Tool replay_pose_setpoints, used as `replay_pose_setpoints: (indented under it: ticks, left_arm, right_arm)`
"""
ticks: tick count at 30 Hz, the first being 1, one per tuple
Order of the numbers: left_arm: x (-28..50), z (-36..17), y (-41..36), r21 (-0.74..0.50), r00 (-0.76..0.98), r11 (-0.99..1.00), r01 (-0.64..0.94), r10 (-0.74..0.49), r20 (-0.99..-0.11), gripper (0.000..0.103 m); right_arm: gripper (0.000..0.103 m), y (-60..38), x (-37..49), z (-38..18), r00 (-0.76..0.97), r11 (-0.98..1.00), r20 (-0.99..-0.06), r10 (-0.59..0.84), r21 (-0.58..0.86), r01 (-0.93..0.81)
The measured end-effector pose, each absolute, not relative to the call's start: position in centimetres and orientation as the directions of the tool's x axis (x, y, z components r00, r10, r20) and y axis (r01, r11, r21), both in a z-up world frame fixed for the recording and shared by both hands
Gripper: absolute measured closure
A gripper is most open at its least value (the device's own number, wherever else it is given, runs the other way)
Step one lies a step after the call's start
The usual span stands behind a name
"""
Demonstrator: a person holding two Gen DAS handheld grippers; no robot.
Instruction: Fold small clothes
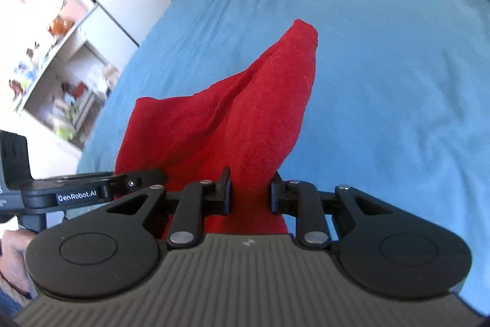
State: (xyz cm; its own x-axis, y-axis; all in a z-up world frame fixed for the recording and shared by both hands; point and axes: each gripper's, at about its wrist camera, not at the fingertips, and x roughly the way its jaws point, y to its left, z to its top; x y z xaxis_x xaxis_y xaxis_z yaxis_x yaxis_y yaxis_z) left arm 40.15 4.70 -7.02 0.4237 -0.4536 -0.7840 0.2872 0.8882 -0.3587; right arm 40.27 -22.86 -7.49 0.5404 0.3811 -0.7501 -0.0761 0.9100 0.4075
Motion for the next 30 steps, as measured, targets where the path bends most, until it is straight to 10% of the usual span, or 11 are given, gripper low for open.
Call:
replay_pose_setpoints:
  ticks: [6, 12, 30]
  left_arm:
    - [35.5, -13.1, 0.6, -0.254, 0.405, 0.928, 0.271, -0.350, -0.845, 0.077]
    - [34.6, -11.9, 0.8, -0.116, 0.523, 0.961, 0.250, -0.235, -0.819, 0.011]
    - [31.6, -16.0, 1.7, 0.017, 0.686, 0.978, 0.210, -0.134, -0.715, 0.008]
  right_arm:
    - [0.063, -26.5, 34.8, -14.4, 0.490, 0.905, -0.778, 0.393, 0.423, -0.055]
    - [0.011, -28.8, 32.7, -15.3, 0.526, 0.889, -0.751, 0.400, 0.458, -0.022]
    - [0.000, -29.8, 31.1, -18.3, 0.636, 0.974, -0.743, 0.211, 0.214, -0.073]
